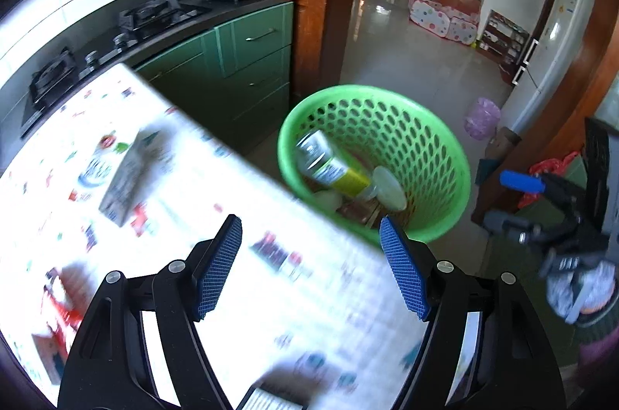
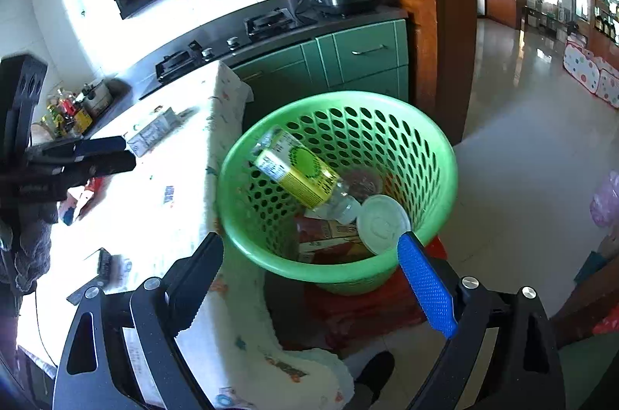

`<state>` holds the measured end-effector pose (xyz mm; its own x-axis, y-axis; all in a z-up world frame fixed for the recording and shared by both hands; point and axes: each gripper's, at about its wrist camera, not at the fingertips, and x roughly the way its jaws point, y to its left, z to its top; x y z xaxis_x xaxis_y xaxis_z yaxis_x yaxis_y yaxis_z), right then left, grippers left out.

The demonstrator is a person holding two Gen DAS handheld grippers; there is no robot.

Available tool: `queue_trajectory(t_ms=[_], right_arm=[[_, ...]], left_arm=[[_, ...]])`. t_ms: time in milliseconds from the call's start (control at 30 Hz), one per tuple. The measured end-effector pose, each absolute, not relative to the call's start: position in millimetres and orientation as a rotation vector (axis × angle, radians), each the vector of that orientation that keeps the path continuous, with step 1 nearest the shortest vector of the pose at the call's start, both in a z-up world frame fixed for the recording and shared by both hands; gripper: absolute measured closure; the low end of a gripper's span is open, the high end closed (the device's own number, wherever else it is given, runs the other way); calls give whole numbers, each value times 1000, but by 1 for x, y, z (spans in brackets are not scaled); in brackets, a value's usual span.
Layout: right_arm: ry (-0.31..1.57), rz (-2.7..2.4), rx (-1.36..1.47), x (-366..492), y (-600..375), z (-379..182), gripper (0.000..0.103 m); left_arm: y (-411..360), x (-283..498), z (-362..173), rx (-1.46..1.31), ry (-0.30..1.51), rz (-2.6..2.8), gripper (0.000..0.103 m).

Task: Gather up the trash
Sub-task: 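Open the left gripper to drop the lime juice carton into the basket, then grasp the black instruction card on the table with the left gripper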

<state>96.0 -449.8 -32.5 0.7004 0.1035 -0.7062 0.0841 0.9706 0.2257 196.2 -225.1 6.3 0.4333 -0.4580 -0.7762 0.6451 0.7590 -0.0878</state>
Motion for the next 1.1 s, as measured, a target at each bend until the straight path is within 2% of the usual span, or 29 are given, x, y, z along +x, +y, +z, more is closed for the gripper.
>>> queue_trajectory(t_ms=[367, 800, 900, 1033, 1100], right_arm=[[774, 95, 230, 96, -411, -21, 15], [777, 157, 174, 105, -373, -9, 14], [782, 167, 161, 108, -365, -8, 14], [789, 179, 148, 112, -358, -8, 14], [792, 182, 142, 116, -355, -7, 14]], left_arm=[[-148, 153, -5, 276, 911, -689, 27], [-122, 120, -54, 406, 974, -711, 27], [-122, 120, -59, 409, 980, -708, 31], [-126, 119, -65, 405, 990, -717, 45], [-126, 118, -68, 397, 982, -716, 48]])
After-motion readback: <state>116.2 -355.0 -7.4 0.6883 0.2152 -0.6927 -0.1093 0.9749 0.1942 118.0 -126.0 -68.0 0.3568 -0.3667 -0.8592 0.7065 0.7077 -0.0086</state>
